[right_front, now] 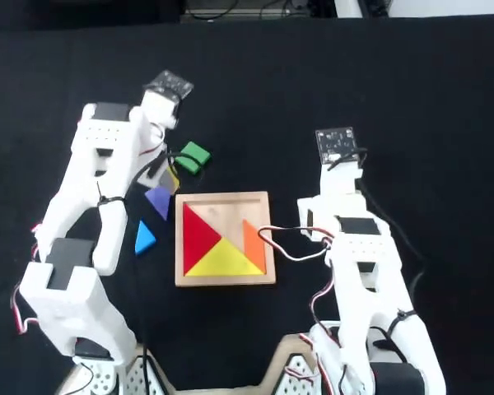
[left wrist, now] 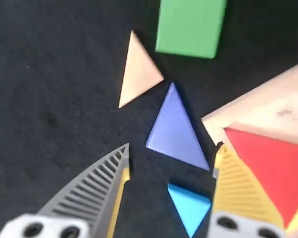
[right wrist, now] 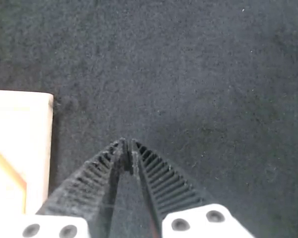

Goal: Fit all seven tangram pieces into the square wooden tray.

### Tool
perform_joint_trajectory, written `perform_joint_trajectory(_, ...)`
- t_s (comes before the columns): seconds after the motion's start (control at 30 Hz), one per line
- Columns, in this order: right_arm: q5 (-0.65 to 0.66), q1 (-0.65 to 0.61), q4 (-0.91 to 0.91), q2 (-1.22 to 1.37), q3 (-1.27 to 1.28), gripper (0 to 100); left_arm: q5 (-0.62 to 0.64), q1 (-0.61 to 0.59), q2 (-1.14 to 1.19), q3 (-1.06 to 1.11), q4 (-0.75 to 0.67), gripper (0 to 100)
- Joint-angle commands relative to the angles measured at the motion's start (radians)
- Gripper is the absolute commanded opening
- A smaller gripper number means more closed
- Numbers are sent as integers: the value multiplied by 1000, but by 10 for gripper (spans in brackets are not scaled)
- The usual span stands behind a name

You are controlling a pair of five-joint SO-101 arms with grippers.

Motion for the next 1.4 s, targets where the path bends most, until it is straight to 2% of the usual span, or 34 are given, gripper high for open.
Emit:
perform_joint_trajectory(0.0,9,-15,-21,-28,-10,12,15,-16,-43,130,-126,268)
perform_joint_trajectory(0.17,9,-17,-21,-28,-12,12,14,-24,-66,236,-253,271)
perform_joint_trajectory(0.57,9,-17,-21,-28,-10,12,3,-51,-3,208,-252,270)
perform_joint_trajectory(0.67,9,-17,-21,-28,-10,12,-61,-62,32,214,-249,267)
perform_joint_trajectory(1.03,9,-17,-21,-28,-10,12,-249,-245,43,188,-250,267)
perform_joint_trajectory(1.37,9,-17,-21,-28,-8,12,-253,-340,55,12,-258,267)
